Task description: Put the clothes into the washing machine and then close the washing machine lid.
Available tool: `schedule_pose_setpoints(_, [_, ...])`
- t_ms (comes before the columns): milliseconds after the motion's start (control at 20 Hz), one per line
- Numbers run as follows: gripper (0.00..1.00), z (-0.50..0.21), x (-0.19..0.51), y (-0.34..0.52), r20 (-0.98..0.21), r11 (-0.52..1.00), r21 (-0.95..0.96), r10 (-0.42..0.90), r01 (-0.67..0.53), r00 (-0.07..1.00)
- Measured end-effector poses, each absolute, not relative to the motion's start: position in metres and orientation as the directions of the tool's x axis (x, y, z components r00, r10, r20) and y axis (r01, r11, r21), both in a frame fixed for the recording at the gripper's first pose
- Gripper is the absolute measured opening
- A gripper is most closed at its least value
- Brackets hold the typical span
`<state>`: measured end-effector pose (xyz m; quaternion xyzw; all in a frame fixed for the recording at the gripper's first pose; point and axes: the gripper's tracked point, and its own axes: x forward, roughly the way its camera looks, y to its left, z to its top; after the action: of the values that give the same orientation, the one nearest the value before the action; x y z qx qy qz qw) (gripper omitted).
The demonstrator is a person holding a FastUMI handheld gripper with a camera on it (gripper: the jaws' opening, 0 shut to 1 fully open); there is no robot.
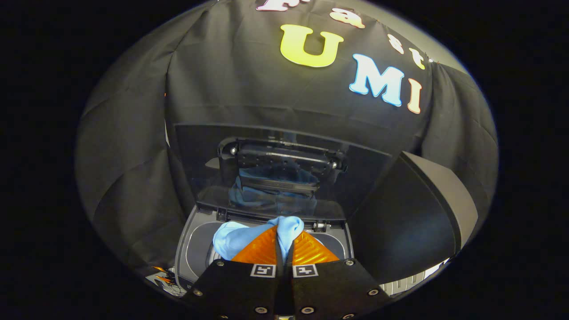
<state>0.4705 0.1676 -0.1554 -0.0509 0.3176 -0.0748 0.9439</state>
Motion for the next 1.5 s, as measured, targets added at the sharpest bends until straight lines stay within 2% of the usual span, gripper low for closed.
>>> schedule_pose_setpoints(600, [0.00,-0.254,0.483,0.161,-0.731,0.989,-0.134,-0.146,0.070,0.667])
schedule_pose_setpoints(950, [0.00,-0.285,0.492,0.146,-0.799,0.995,-0.093,-0.103,0.048,0.593])
schedule_pose_setpoints(1300, [0.00,-0.295,0.489,0.150,-0.807,0.995,-0.089,-0.097,0.043,0.582])
schedule_pose_setpoints(1450, [0.01,-0.291,0.493,0.145,-0.776,0.990,-0.131,-0.130,0.044,0.618])
schedule_pose_setpoints(1500, [0.09,-0.285,0.494,0.142,-0.752,0.987,-0.148,-0.149,0.056,0.642])
